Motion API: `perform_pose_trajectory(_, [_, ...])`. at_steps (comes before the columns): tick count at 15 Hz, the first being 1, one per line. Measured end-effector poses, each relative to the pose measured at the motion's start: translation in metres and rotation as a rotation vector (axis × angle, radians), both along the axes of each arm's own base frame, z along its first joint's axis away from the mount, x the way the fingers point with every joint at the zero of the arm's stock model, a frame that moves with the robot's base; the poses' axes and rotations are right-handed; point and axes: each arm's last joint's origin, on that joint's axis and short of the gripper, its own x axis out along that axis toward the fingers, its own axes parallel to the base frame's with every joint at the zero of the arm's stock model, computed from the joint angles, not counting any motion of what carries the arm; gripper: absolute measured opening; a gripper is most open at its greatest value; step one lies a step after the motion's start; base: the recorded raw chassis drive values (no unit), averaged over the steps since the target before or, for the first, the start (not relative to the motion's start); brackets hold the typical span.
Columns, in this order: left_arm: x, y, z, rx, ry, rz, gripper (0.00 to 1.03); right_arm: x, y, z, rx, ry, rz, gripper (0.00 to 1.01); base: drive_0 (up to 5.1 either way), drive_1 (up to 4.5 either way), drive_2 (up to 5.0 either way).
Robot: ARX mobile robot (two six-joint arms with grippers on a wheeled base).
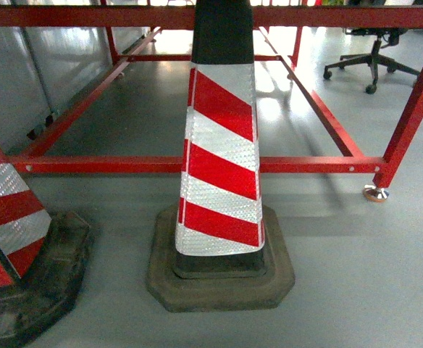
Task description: Sort blue parts and orange caps into right shelf containers
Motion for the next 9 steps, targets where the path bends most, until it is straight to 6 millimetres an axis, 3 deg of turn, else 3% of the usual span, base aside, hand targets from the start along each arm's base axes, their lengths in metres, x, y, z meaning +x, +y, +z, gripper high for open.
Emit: perform_pose_trajectory(9, [0.0, 0.0, -0.0001, 0.0, 0.002, 0.001, 0.98, 0.0, 0.0001, -0.0001, 0.0, 0.001, 0.004, 0.98, 0.0, 0.0, 0.0])
